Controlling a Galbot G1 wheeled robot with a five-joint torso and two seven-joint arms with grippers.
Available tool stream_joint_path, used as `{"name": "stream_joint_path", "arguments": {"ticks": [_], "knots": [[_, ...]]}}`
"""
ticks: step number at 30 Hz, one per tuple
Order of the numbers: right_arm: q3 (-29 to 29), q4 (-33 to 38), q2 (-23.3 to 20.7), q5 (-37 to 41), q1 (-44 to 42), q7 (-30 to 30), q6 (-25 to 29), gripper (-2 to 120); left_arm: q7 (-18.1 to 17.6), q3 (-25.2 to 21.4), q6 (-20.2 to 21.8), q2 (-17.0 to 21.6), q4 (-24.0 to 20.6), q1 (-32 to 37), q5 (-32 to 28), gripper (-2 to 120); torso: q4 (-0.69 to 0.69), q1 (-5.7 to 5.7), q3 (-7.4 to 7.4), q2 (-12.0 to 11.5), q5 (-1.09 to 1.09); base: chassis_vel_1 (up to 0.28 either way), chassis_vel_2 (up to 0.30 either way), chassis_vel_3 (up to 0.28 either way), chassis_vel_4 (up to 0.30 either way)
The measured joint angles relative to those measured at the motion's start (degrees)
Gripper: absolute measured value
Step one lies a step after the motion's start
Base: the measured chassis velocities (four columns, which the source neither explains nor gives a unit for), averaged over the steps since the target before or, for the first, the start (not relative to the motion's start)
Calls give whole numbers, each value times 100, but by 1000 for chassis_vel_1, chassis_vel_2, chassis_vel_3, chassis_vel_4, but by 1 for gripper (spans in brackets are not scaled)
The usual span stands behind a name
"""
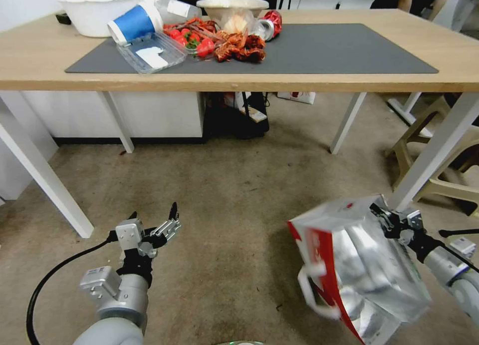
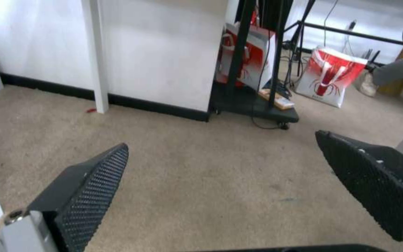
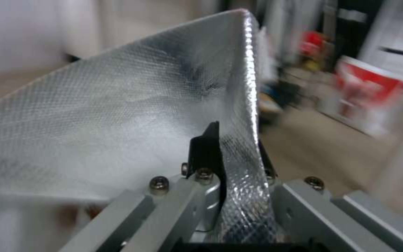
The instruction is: Pick up the food delivery bag from the floor and place it on the table.
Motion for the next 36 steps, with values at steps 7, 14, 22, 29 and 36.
{"name": "stream_joint_path", "arguments": {"ticks": [7,14,22,29,36], "knots": [[25,205,-459,973,127,-1904,94,0,-56,-42,52,13,-48,7,-58,100,1,0,0,0,1,0,0,0,0],[37,417,-949,1893,229,-2375,-162,0,-90,-54,56,-16,-90,63,-88,100,1,0,0,0,0,0,0,0,0],[1,650,-1173,2458,386,-2735,-633,0,-202,-71,49,-81,-108,61,-171,100,1,0,0,0,0,0,0,0,0],[-60,514,-1199,2615,586,-3194,-966,0,-235,-163,152,-82,-186,63,-267,100,1,0,0,0,0,0,0,0,0],[-85,528,-1194,2858,670,-3415,-1191,0,-242,-159,93,-100,-237,98,-374,100,1,0,0,0,0,0,0,0,0]]}}
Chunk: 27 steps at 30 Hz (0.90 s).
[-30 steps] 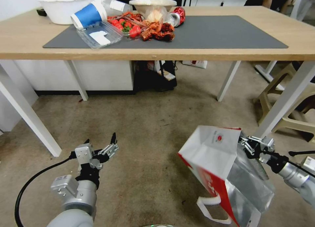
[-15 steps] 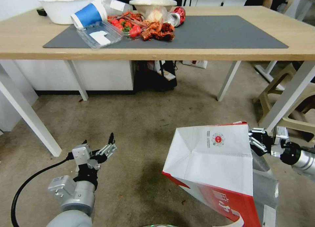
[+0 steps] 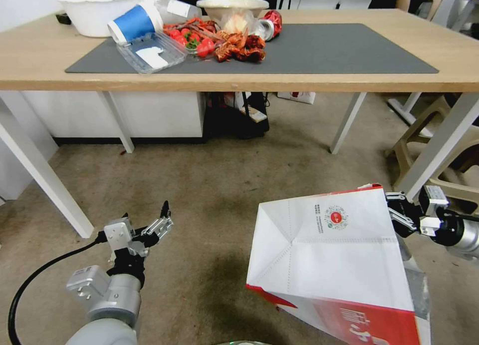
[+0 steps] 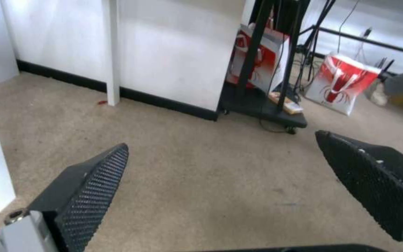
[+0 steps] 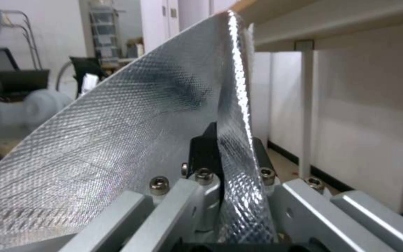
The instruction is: Pick up the food delivery bag from the floor and place it on the table.
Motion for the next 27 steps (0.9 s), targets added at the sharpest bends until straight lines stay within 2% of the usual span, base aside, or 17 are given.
{"name": "stream_joint_path", "arguments": {"ticks": [27], "knots": [[-53,173,189,66,-1,-172,-212,0,-12,-54,-40,0,-104,98,-28,100,0,0,0,0,0,0,0,0,0]]}}
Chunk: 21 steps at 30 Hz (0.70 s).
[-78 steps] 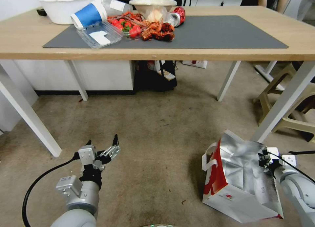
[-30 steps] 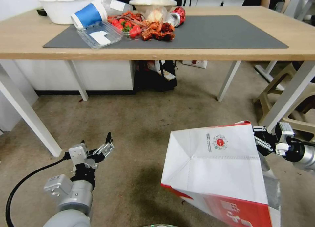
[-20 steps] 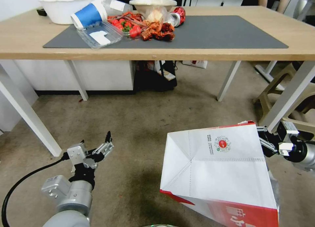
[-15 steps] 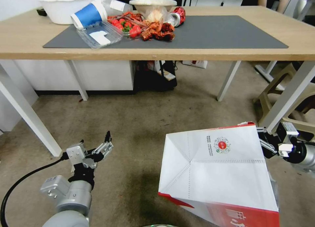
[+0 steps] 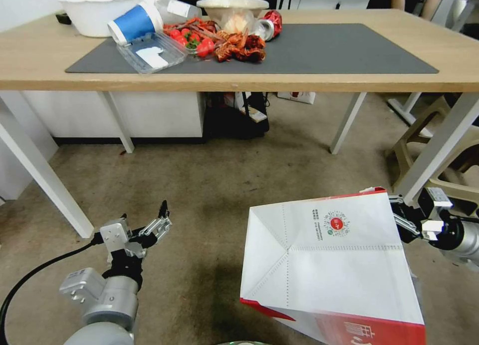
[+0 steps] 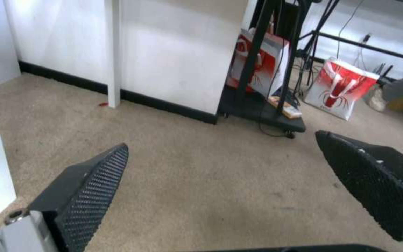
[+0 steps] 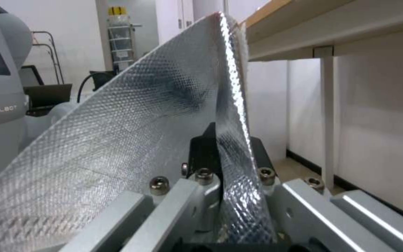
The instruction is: Pick up the food delivery bag from the floor and place it on the table.
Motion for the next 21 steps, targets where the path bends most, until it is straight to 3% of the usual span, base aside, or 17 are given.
{"name": "stream_joint_path", "arguments": {"ticks": [13,21], "knots": [[67,127,14,-10,-138,26,11,0,120,-69,108,52,0,85,25,100,0,1,67,81,0,0,0,0,0],[71,179,64,-49,-178,32,20,0,130,-65,123,72,0,73,34,100,0,8,253,271,0,0,0,0,0]]}}
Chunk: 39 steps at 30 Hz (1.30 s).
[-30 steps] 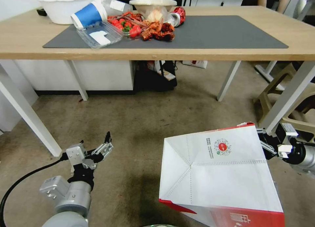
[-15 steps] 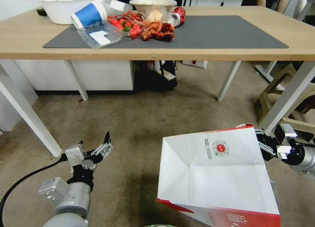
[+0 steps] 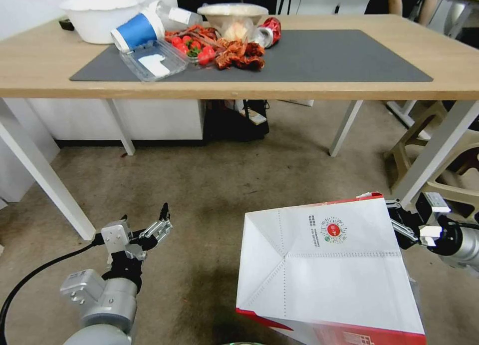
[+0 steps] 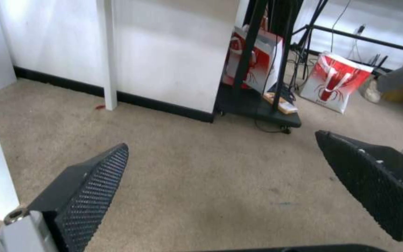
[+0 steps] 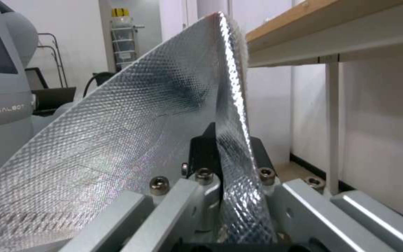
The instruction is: Pick up the food delivery bag from the floor and place it on the table.
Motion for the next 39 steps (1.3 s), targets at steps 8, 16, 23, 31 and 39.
{"name": "stream_joint_path", "arguments": {"ticks": [8,16,23,31,39], "knots": [[-1,24,26,-14,-2,2,3,0,-1,8,1,9,1,-28,3,100,0,19,195,211,0,0,0,0,0],[27,25,15,-34,-2,3,17,0,1,2,11,20,4,-38,22,100,0,67,417,477,-1,0,0,0,0],[73,78,39,-53,-50,-3,33,0,1,5,9,26,6,-27,50,100,0,110,563,666,0,0,0,0,0],[103,83,42,-57,-86,-7,49,0,1,-6,7,25,6,-24,51,100,0,156,699,847,0,0,0,0,0],[81,87,50,-53,-49,-2,52,0,0,-12,7,17,7,-23,48,100,0,203,835,1028,0,0,0,0,0]]}}
